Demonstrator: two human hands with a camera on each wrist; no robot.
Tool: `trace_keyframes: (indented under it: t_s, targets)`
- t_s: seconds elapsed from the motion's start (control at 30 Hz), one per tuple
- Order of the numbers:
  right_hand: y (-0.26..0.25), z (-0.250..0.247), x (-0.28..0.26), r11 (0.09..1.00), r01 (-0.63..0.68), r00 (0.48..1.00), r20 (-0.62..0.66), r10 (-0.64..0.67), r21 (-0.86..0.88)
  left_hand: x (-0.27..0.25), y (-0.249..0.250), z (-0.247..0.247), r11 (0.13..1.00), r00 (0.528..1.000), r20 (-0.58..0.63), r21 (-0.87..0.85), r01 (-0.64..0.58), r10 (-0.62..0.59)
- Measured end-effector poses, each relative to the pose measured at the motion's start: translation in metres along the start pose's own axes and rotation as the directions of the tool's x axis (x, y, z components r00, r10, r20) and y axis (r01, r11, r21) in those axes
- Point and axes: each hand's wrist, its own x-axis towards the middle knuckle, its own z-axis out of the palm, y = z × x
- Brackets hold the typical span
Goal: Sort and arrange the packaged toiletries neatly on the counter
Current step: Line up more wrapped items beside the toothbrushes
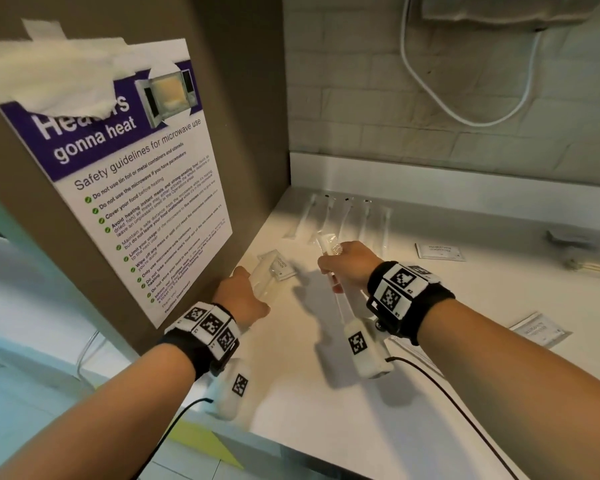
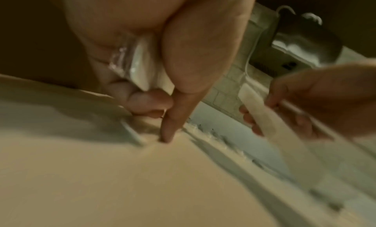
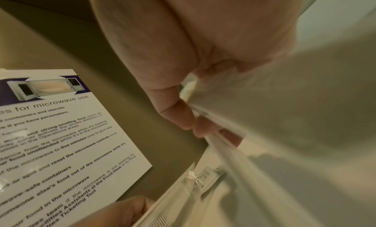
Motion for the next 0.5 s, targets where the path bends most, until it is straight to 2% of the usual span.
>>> trace_keyframes:
  t_s: [0.1,0.23,0.5]
  targets:
    - [0.005,-0.003,-0.002,1.0,-0.004,1.0,-0.026,0.004,0.019,-0.003,0.006,-0.001,0.983,0.977,0.207,-0.156,0.092,-0.058]
    - [0.014,-0.01,-0.003,0.999,-0.02,0.998,-0.063,0.021,0.026,-0.007,0.011,0.008,0.996,0.952,0.305,-0.072,0.057,-0.032]
    - [0.034,-0.044,-0.005,0.998,-0.052,0.993,-0.106,0.046,-0.046,-0.023,0.036,0.016,0.98,0.882,0.47,-0.186,0.071,0.026]
